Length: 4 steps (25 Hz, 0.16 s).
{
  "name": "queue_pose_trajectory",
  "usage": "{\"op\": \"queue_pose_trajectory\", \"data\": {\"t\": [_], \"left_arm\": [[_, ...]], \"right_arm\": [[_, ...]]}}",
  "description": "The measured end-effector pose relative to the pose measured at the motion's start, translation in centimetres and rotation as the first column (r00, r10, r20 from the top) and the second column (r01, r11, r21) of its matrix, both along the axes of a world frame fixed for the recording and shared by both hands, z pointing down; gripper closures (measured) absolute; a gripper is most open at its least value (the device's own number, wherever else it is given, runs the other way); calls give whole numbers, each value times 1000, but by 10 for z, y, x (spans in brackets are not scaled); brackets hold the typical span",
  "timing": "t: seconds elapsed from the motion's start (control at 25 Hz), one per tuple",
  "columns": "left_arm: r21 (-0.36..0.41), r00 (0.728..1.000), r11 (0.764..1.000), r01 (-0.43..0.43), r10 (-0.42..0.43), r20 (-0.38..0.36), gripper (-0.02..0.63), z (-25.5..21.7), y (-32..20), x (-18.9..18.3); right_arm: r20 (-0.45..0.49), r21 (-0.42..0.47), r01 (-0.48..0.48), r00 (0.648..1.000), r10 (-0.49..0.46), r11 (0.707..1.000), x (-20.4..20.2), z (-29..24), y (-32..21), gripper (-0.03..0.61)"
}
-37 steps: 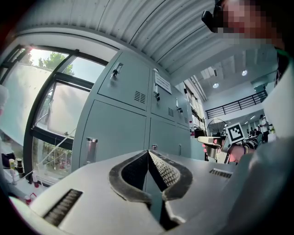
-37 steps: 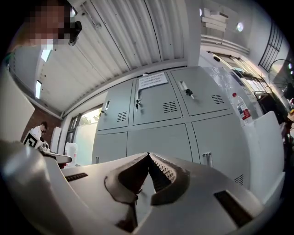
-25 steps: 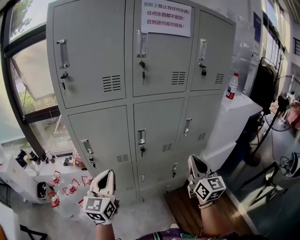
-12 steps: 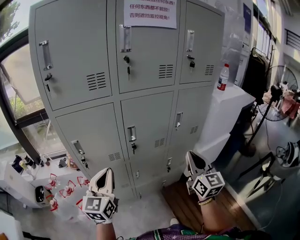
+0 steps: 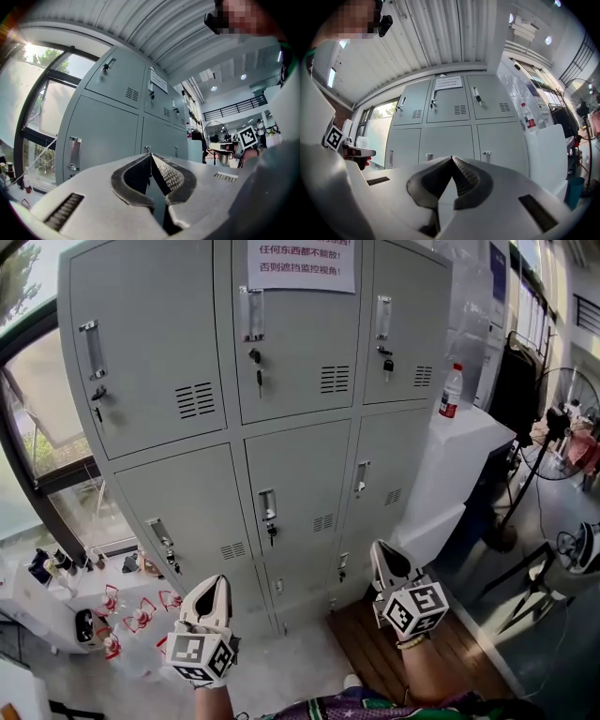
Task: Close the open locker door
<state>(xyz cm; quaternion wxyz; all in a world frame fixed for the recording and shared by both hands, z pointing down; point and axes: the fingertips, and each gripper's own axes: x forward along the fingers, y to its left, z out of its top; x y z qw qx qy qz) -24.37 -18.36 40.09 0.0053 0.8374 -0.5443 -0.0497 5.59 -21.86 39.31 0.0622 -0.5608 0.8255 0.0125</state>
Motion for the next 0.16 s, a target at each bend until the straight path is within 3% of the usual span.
{"op": "queue_pose_trajectory", "data": {"t": [0.16], "left_arm": [[-3, 1000, 1000, 2, -2, 1, 591, -1, 3, 0]], "right_arm": [[-3, -10, 11, 1000, -11, 1000, -4, 2, 1, 575]]}}
